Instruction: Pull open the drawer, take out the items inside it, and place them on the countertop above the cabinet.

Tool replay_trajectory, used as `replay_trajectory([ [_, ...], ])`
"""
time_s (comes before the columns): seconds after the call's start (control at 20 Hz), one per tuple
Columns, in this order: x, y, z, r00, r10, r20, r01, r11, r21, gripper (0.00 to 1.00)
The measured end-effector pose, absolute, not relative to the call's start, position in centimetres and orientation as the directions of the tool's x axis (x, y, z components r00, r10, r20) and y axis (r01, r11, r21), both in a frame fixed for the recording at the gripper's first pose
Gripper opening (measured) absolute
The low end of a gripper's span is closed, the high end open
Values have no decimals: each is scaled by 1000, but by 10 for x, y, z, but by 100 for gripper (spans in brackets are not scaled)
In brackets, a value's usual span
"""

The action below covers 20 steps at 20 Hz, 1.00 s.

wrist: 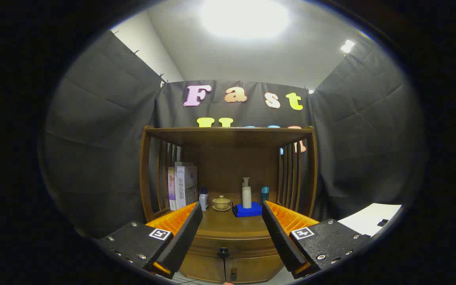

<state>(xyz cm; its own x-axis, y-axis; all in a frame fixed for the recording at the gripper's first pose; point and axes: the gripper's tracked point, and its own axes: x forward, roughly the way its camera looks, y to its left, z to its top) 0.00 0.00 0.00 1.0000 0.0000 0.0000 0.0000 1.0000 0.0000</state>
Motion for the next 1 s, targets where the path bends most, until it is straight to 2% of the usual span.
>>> replay_trajectory([
  [1.0,6,-7,-18,999,-22,-44,23,1000,9,95],
])
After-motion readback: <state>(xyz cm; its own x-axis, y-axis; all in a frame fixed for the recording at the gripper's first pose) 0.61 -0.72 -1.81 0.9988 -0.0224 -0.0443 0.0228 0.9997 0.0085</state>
